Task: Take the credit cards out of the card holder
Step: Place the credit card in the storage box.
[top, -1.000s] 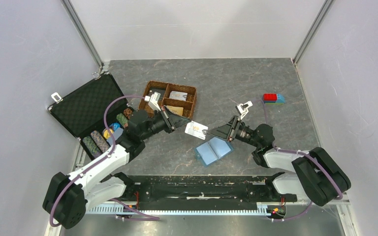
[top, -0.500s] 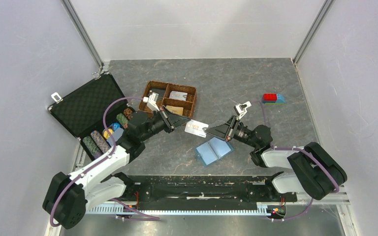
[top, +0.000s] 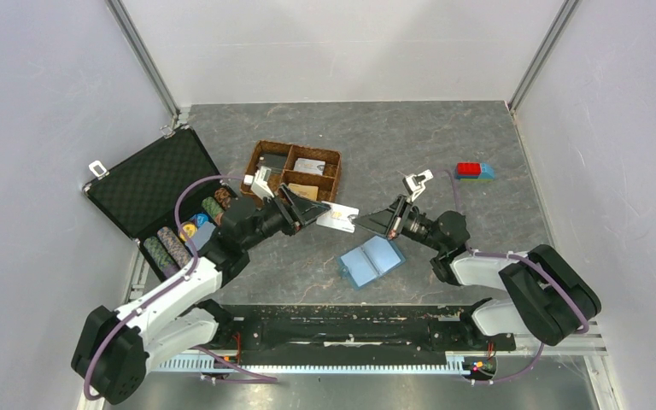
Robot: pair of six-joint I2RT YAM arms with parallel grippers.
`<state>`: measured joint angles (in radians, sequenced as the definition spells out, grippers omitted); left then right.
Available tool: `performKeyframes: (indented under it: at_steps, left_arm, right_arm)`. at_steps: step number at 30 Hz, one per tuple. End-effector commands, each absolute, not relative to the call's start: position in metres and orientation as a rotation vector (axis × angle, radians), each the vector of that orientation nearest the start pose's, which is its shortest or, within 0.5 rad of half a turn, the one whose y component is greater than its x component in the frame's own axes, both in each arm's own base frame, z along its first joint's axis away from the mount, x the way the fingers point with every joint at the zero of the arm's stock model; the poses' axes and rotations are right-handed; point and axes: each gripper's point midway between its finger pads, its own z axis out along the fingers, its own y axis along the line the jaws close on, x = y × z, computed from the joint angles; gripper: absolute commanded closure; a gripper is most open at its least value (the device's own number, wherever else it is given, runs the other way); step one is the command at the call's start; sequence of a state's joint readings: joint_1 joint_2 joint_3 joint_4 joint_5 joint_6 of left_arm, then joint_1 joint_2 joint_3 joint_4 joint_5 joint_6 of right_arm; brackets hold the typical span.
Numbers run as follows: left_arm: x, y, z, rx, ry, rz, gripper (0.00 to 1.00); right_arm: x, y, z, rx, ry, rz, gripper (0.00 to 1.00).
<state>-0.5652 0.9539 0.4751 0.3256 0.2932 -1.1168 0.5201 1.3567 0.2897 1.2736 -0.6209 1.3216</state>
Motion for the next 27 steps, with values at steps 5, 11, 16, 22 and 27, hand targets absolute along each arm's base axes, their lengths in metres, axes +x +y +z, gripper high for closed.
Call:
performKeyframes:
  at_steps: [5, 11, 16, 22, 27]
  left_arm:
    - [0.238, -0.210, 0.212, -0.238, 2.024, -1.051, 0.00]
    - [0.231, -0.167, 0.204, -0.207, 2.075, -0.758, 0.00]
    - [0.222, -0.146, 0.210, -0.122, 2.096, -0.616, 0.00]
    - [0.213, -0.120, 0.224, -0.101, 2.055, -0.502, 0.00]
    - [0.205, -0.107, 0.231, -0.105, 2.021, -0.469, 0.00]
  right_arm:
    - [0.260, 0.293, 0.222, -0.055, 1.817, 1.654, 1.00]
    - [0.304, 0.306, 0.235, -0.073, 1.869, 1.539, 1.00]
    - [0.346, 0.326, 0.237, -0.070, 1.926, 1.484, 1.00]
    - [0.405, 0.339, 0.213, -0.002, 2.065, 1.282, 1.00]
    - [0.433, 0.357, 0.195, 0.050, 2.124, 1.225, 1.00]
